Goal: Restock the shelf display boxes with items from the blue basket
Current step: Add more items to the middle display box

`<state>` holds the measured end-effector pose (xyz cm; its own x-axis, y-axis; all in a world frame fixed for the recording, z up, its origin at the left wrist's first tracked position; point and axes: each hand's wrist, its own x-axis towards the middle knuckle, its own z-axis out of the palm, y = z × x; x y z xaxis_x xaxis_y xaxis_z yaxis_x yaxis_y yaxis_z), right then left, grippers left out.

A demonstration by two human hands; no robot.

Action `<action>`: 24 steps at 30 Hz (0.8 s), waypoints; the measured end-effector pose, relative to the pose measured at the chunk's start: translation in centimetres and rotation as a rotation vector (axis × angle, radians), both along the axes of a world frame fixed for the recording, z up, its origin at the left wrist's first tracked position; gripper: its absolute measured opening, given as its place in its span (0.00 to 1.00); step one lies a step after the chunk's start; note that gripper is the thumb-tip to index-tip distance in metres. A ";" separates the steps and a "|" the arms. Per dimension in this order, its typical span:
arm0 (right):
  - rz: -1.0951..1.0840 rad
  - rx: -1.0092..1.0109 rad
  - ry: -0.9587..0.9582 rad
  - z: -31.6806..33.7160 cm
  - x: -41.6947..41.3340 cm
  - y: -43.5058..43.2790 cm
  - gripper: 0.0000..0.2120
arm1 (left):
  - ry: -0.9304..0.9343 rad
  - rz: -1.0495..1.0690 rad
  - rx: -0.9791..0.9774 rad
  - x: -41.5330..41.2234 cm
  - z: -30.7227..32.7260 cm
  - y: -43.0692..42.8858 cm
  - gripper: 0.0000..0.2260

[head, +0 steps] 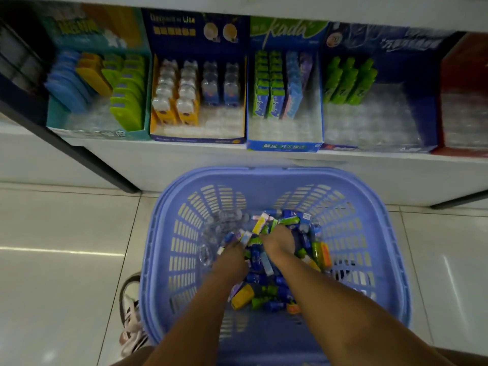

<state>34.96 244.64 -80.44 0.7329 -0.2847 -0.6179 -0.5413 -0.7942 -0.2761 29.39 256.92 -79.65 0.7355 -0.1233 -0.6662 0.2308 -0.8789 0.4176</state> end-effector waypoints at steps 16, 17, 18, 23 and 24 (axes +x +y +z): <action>-0.015 0.714 0.119 10.0 -0.2 -7.3 0.10 | -0.342 0.037 -0.455 2.7 8.9 -3.0 0.25; -0.027 0.737 0.088 11.1 0.0 -7.9 0.11 | -0.368 0.028 -0.466 3.0 10.0 -3.3 0.24; -0.043 0.759 0.062 12.2 0.1 -8.4 0.13 | -0.397 0.029 -0.473 3.3 11.2 -3.5 0.22; -0.288 1.116 -0.045 16.1 0.2 -9.7 0.09 | -0.515 0.178 -0.587 4.3 16.4 -4.3 0.15; -0.321 1.199 -0.063 16.9 0.1 -9.7 0.08 | -0.521 0.226 -0.602 4.3 17.1 -4.4 0.12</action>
